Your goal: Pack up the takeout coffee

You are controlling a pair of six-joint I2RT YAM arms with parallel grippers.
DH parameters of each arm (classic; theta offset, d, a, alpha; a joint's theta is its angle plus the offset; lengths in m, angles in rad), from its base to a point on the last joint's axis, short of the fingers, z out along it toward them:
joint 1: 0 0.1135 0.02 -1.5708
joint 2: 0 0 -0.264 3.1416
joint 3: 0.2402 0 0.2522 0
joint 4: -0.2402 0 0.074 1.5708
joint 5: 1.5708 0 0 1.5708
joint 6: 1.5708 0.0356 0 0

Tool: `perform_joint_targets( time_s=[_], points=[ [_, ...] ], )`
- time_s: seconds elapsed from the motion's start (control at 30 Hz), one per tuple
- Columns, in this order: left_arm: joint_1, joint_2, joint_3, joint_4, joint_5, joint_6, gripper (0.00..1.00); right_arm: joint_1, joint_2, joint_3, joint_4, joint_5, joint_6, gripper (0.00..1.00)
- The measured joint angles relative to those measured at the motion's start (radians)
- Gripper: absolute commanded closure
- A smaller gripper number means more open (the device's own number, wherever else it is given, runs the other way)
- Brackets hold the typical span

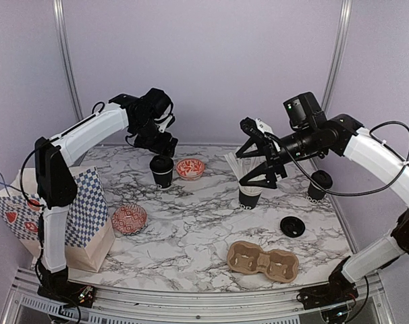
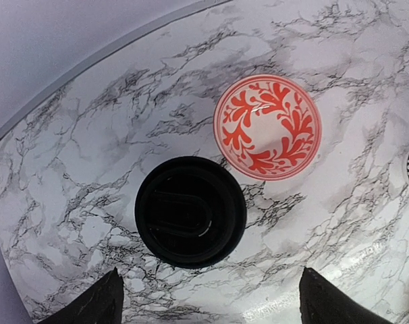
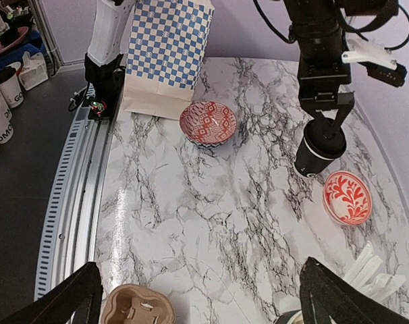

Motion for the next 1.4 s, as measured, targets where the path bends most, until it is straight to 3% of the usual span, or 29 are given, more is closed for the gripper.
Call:
perform_joint_targets(
  time_s=[0.43,0.87,1.07,1.27,1.4],
  points=[
    [-0.264,-0.418,-0.176,0.029,-0.055,-0.009,0.17,-0.011,0.0,0.002,-0.001,0.072,0.003,0.01],
    [-0.283,-0.904,-0.622,-0.005,-0.172,-0.286,0.38,-0.015,0.0,-0.019,0.003,0.093,0.008,0.01],
    [-0.284,-1.056,-0.693,-0.03,-0.226,-0.407,0.44,-0.015,0.001,-0.047,0.008,0.087,0.008,0.02],
    [-0.285,-1.1,-0.711,-0.142,-0.321,-0.53,0.44,-0.015,0.012,-0.047,0.016,0.073,0.008,0.02],
    [-0.285,-1.124,-0.753,-0.197,-0.344,-0.59,0.53,-0.015,0.018,-0.048,0.021,0.068,0.008,0.02]
  ],
)
